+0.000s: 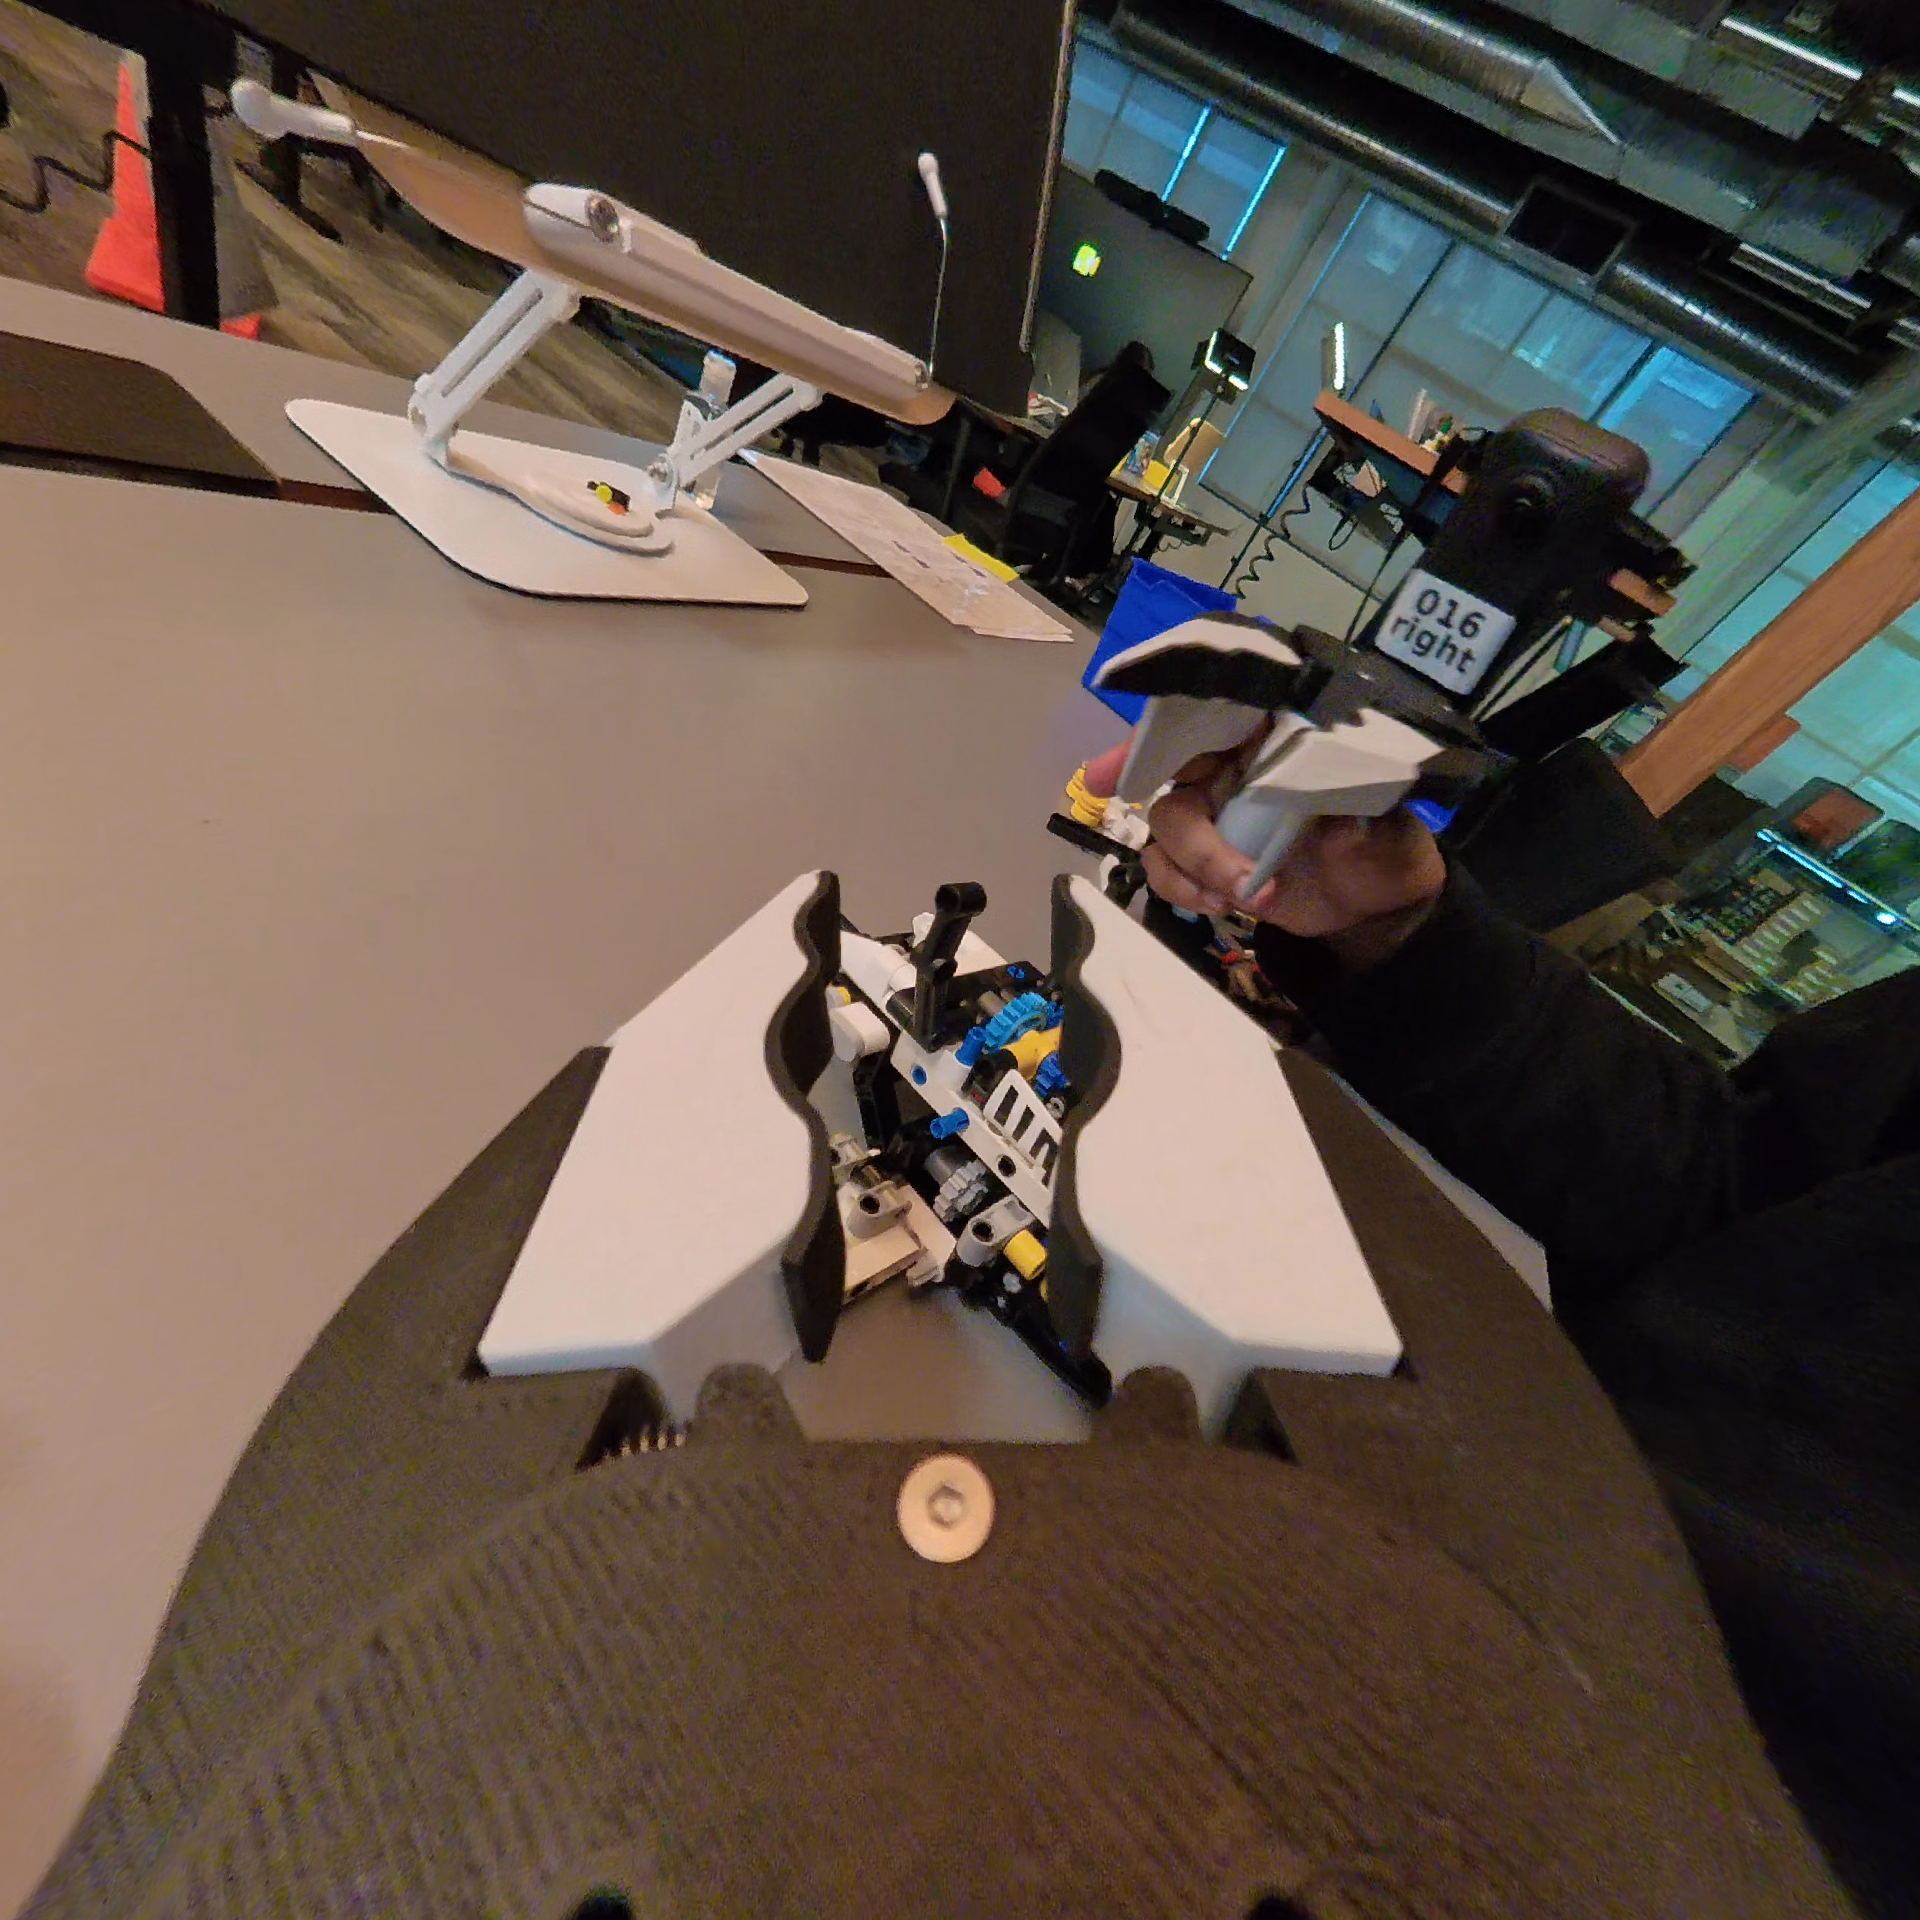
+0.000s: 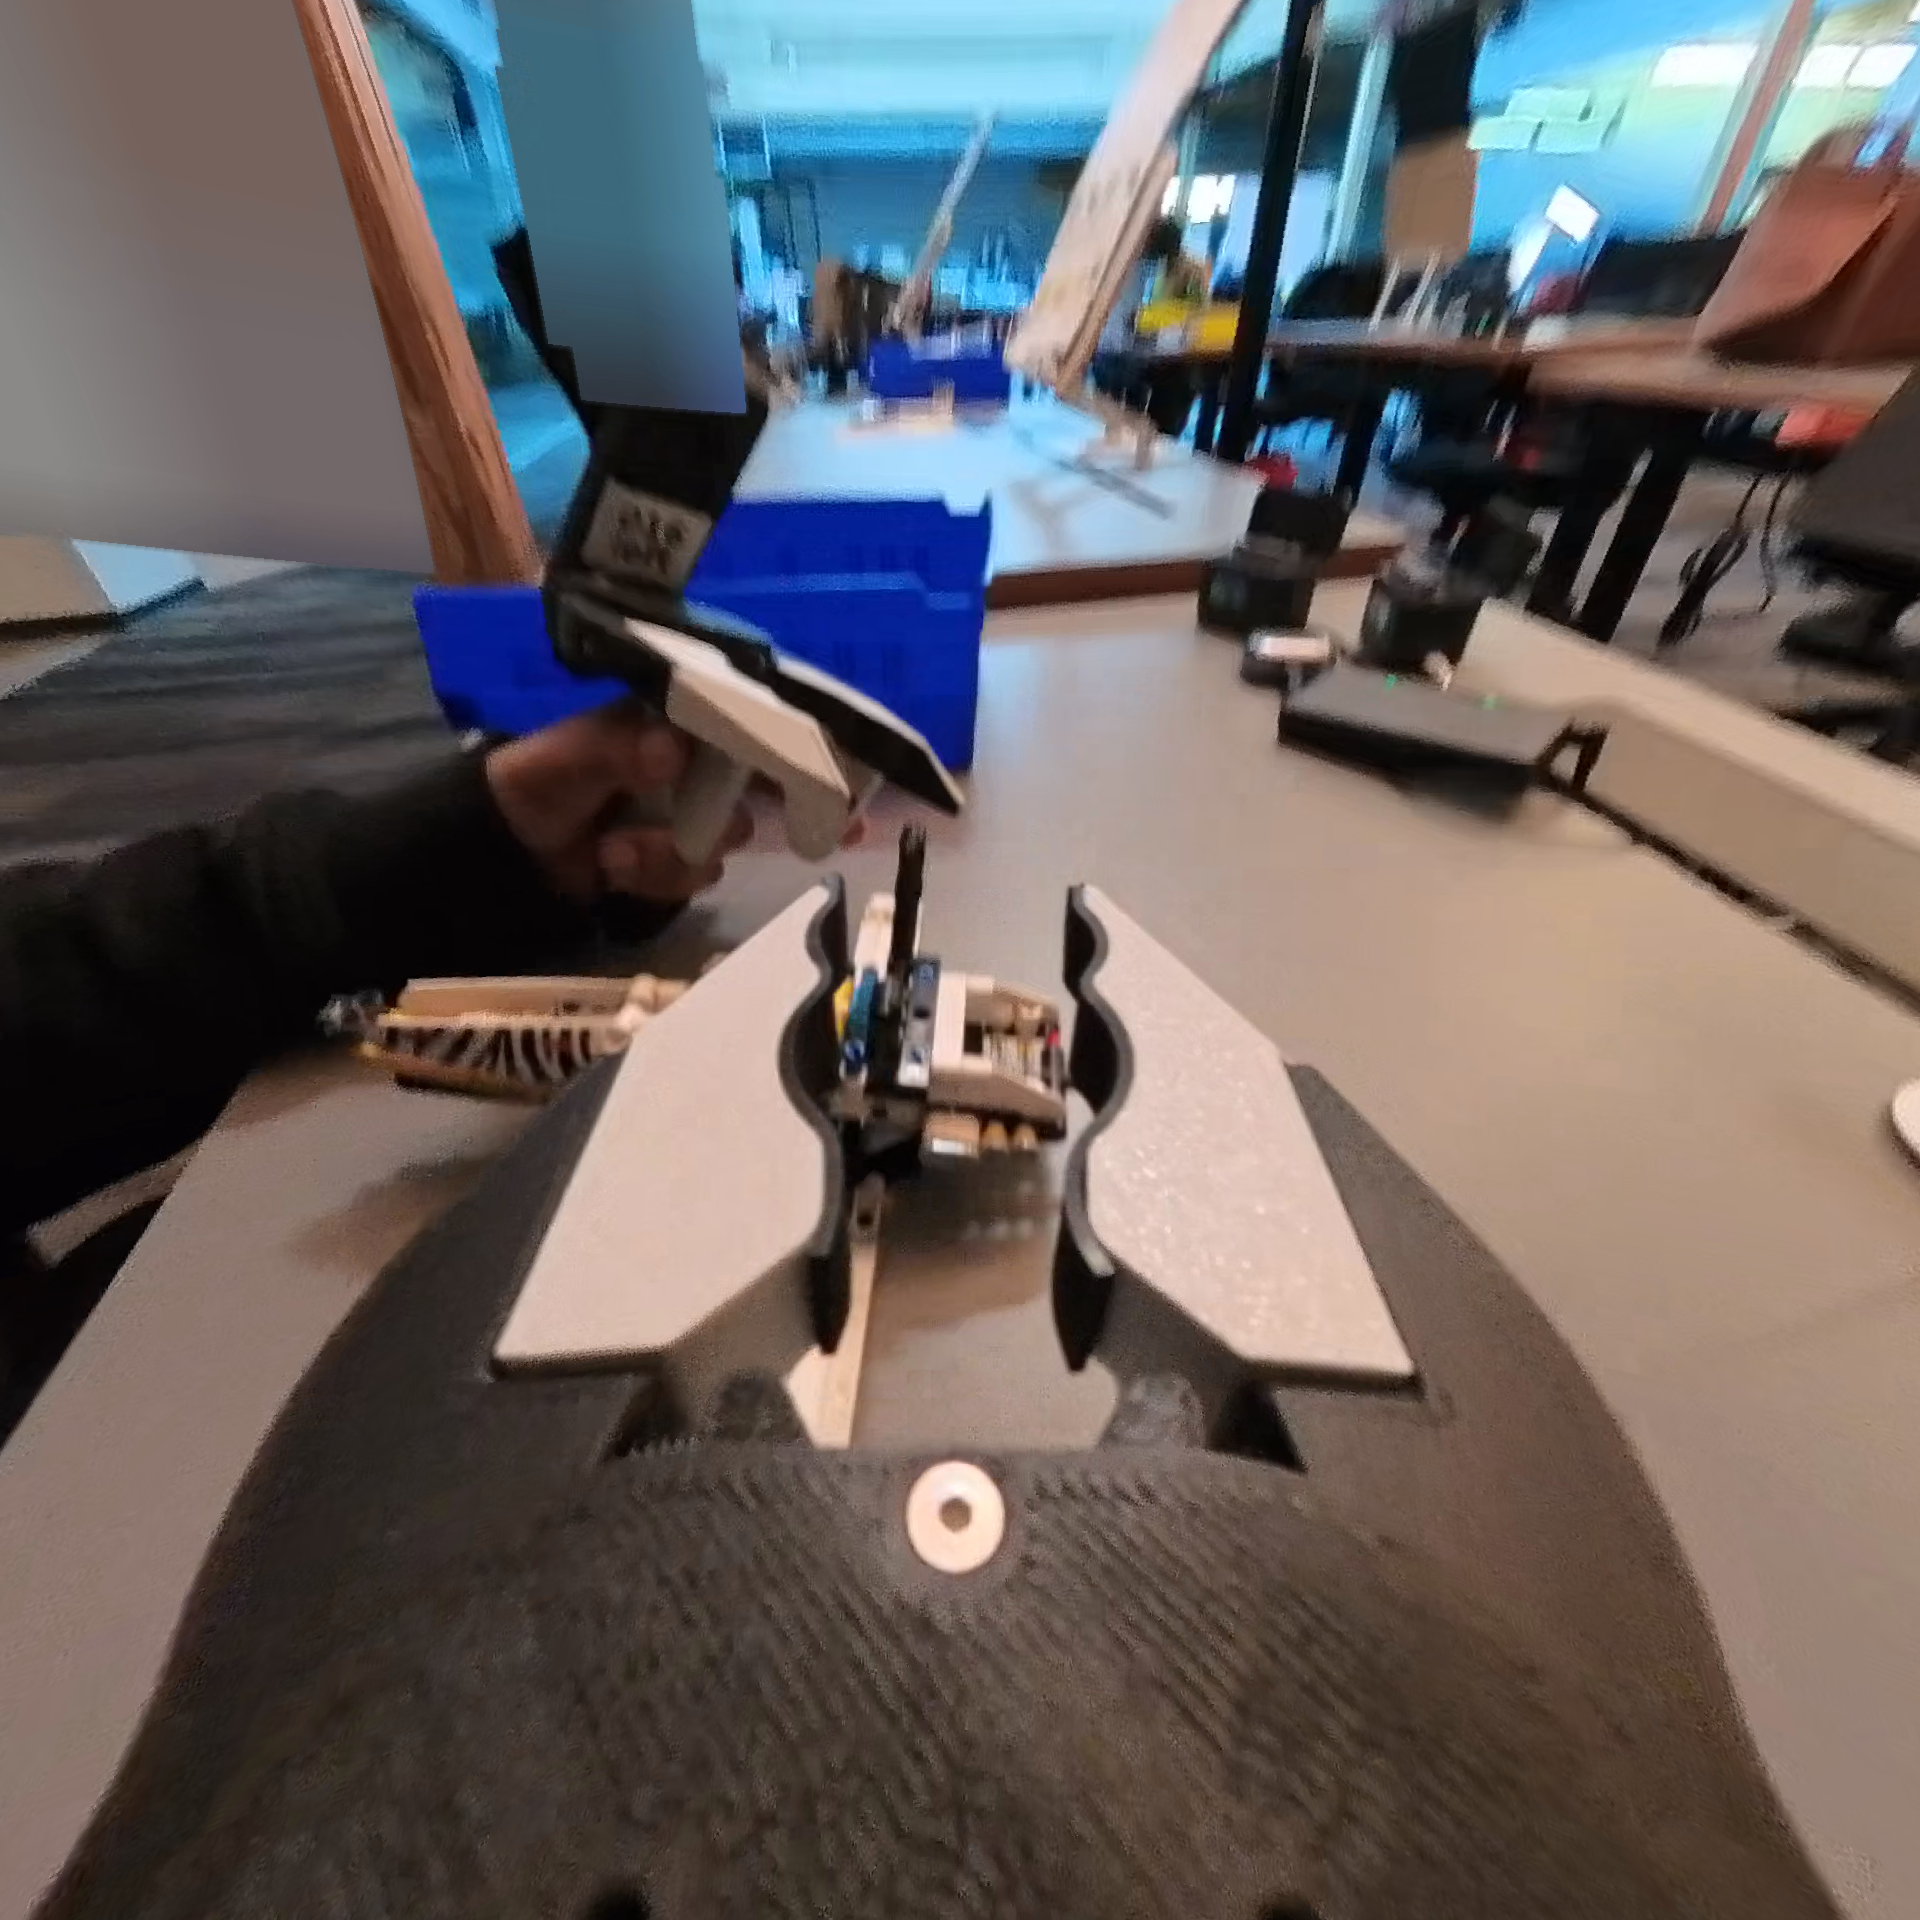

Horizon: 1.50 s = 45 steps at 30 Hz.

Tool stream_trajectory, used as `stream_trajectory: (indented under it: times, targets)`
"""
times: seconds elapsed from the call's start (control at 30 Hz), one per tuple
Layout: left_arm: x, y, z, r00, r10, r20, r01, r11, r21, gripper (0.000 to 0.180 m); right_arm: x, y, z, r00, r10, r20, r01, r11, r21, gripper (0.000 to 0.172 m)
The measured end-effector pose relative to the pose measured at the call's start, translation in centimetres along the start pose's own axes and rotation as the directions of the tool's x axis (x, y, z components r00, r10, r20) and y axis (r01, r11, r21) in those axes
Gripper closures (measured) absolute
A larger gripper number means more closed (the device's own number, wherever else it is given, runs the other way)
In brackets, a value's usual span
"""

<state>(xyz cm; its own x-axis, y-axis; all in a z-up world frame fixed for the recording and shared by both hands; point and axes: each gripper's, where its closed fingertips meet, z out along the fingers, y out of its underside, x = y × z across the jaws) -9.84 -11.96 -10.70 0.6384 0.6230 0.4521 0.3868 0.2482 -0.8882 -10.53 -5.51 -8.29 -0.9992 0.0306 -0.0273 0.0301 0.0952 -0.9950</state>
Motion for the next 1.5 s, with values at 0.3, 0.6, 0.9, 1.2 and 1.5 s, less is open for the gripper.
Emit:
stream_trajectory:
  times: [0.3, 0.6, 0.9, 1.2, 1.5]
  targets:
    - [-0.1, 2.6, 1.2, 1.0, 0.0, 0.001, 0.0, 0.99, -0.144, 0.144, -1.6, 5.6, 0.7, 0.995, -0.009, 0.099, 0.041, 0.946, -0.321, 0.142]
    - [-0.6, 3.0, 1.4, 0.996, 0.072, 0.056, -0.061, 0.982, -0.177, 0.177, -1.5, 5.8, 1.2, 0.996, -0.009, 0.087, 0.036, 0.948, -0.315, 0.154]
    - [-0.2, 3.1, 1.5, 0.999, 0.038, 0.026, -0.033, 0.984, -0.174, 0.168, -1.6, 5.8, 1.7, 0.996, -0.052, 0.069, 0.072, 0.945, -0.32, 0.165]
    - [-0.7, 3.1, 1.3, 0.992, 0.104, 0.077, -0.088, 0.978, -0.19, 0.179, -1.3, 5.5, 1.9, 0.998, 0.034, 0.058, -0.015, 0.953, -0.303, 0.166]
    - [0.1, 3.4, 1.6, 0.993, 0.112, 0.037, -0.102, 0.974, -0.203, 0.178, 1.0, 4.7, 1.4, 0.99, 0.137, -0.047, -0.144, 0.961, -0.237, 0.165]
